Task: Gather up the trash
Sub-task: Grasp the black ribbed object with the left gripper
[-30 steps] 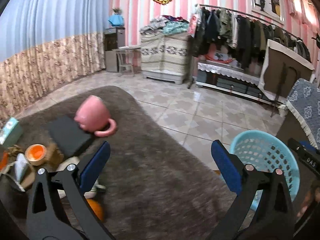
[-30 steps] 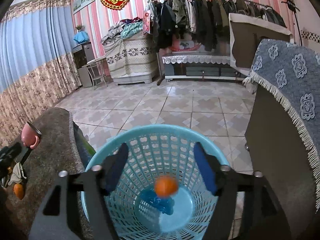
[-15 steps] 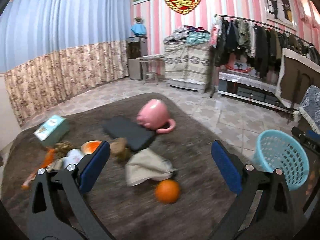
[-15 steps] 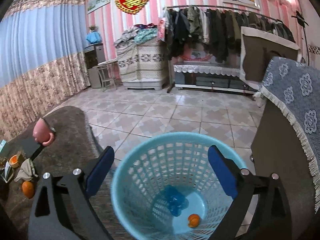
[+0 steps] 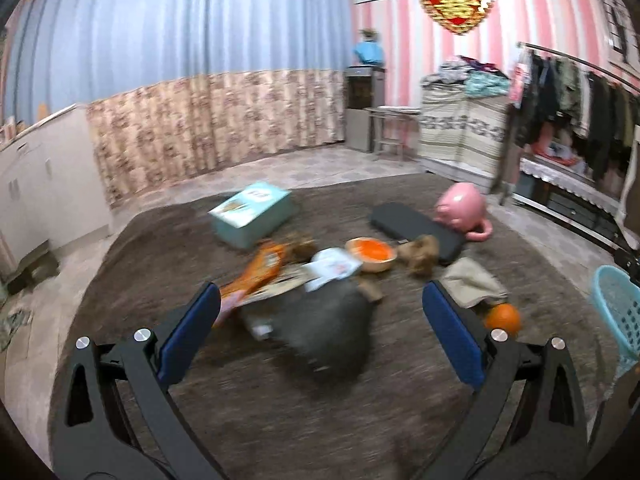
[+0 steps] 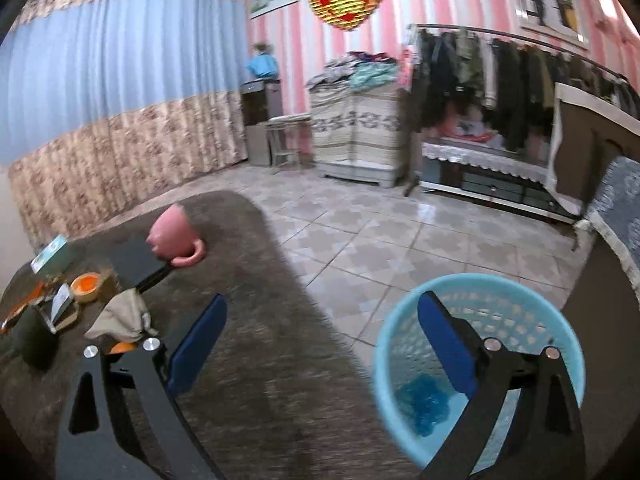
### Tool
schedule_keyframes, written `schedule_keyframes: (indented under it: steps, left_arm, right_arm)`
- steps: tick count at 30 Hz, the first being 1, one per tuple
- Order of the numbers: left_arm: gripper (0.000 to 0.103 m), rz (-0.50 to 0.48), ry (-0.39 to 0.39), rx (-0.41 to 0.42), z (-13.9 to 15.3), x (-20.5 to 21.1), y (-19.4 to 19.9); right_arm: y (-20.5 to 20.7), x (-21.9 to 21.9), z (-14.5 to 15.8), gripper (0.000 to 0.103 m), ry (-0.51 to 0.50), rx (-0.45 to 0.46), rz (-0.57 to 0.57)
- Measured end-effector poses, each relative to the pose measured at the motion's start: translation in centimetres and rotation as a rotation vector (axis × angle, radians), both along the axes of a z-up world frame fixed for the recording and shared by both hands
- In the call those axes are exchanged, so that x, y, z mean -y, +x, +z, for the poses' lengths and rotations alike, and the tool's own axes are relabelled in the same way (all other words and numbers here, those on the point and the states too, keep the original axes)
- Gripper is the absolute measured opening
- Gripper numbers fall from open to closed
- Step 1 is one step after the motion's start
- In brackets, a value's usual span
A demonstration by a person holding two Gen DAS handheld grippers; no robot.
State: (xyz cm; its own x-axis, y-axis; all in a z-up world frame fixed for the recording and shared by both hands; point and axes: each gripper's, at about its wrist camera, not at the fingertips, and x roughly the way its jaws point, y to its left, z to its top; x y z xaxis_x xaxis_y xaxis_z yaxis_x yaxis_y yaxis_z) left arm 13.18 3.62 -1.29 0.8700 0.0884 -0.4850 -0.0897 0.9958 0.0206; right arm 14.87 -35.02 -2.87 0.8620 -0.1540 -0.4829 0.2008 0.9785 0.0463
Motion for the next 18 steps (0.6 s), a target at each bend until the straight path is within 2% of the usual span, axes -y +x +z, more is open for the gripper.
schedule_keyframes:
  steps: [5, 10, 14, 18]
  left_arm:
    - [0.098, 0.057, 0.003, -0.052, -2.5, -3.4, -0.6]
    - [0.098, 0.069, -0.014, -0.098, -4.5, -5.1, -0.3]
    - [0.098, 0.04, -0.049, -0.117, -5.1, -4.7, 0.3]
    - [0.098, -0.001, -0.017, -0.102, -4.9, -2.6, 1.2]
  right_arm:
    - [0.7, -2.7, -0.6, 0.094, 0.007, -0.032, 0.076]
    - [0.8, -4.8, -0.9, 0.094, -0.015, -0.046, 0.126]
    - [1.4, -6.4, -1.7, 0.094, -0.01, -0.076, 0.168]
    - [1.8, -8.0, -2.3, 0.094, -0.06, -0.102, 0.198]
